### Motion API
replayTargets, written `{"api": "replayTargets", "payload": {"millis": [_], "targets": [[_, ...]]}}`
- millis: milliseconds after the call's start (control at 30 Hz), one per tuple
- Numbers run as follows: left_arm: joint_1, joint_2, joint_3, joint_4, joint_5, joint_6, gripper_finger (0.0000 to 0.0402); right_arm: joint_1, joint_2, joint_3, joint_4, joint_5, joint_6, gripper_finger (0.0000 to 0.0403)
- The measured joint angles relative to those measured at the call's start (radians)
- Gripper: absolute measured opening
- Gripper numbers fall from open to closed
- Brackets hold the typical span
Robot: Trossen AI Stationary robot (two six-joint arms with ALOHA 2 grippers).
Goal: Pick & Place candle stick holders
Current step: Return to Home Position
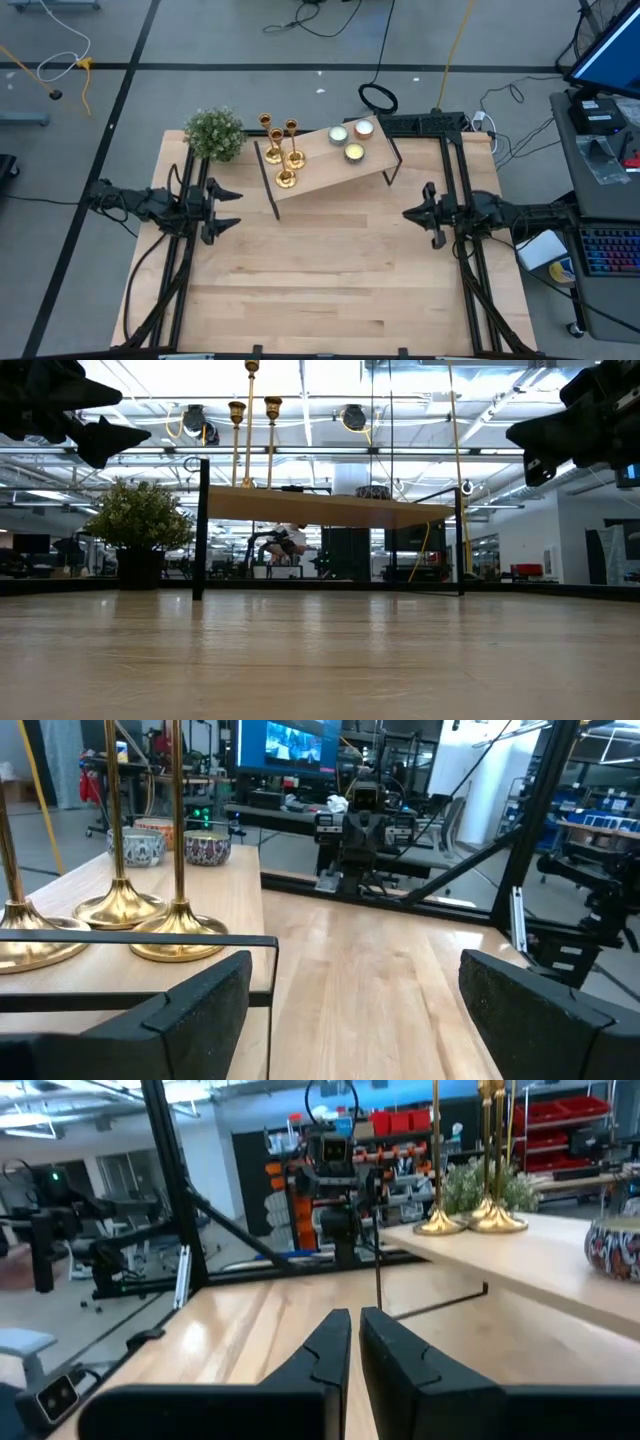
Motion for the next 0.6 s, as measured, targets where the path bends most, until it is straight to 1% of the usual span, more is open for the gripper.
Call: {"api": "replayTargets", "payload": {"millis": [600], "targets": [[0.000,0.000,0.000,0.003,0.003,0.005,0.0351,0.000,-0.001,-0.003,0.005,0.003,0.000,0.0018]]}}
